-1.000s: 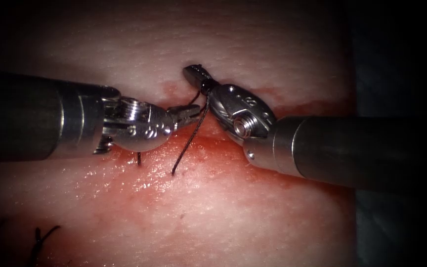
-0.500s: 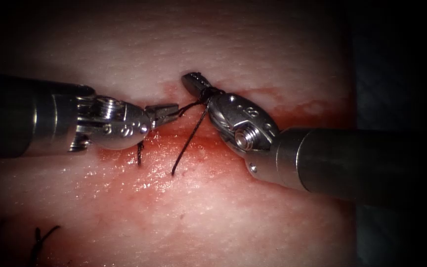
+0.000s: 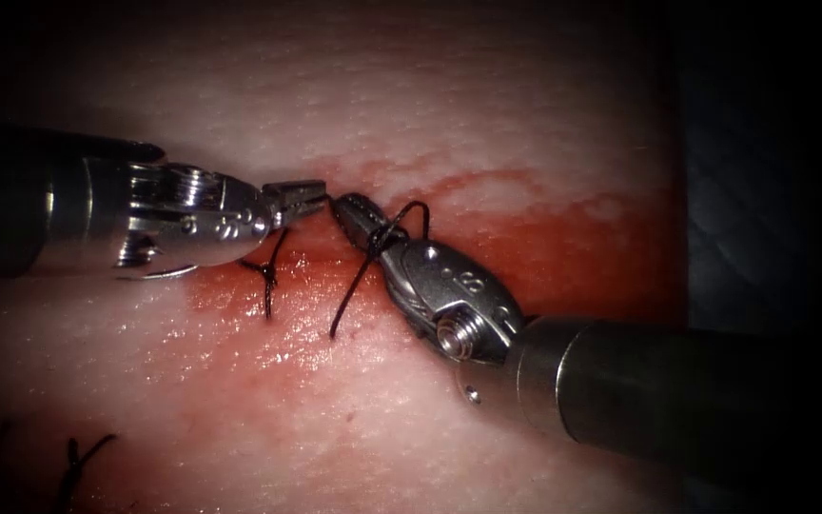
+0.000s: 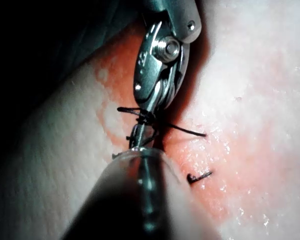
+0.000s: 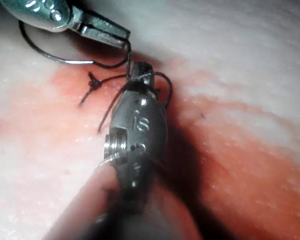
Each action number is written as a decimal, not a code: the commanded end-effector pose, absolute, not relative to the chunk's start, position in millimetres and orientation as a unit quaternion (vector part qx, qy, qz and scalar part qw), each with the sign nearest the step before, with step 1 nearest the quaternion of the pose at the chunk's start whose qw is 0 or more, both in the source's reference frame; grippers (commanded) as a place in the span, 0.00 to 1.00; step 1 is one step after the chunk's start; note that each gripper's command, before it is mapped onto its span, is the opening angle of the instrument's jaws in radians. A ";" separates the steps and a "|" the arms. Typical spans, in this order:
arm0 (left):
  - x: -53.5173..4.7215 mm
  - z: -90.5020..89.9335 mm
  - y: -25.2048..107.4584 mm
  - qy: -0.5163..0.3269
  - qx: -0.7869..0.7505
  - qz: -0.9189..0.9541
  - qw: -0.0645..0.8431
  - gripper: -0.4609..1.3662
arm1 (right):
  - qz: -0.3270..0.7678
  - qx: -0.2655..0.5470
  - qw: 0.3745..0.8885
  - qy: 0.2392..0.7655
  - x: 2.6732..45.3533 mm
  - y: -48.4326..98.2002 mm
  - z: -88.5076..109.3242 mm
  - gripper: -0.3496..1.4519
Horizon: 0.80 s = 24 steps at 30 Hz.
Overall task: Wound Closure
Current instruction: Tie the knot by pulling on the ends
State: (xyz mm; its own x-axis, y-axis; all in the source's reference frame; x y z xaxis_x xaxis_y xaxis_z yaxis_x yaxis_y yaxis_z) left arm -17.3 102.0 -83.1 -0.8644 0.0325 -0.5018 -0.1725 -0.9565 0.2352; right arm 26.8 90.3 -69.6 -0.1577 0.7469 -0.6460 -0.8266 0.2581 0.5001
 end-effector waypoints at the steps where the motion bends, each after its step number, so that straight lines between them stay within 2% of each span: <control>1: -17.3 -83.0 102.3 0.134 -0.254 0.957 0.053 0.06 | 0.607 -0.043 0.648 0.458 26.9 90.2 -69.9 0.00; 24: -17.8 -82.6 108.1 0.132 -0.252 0.957 0.061 0.06 | 0.603 -0.029 0.659 0.449 28.2 83.9 -70.6 0.00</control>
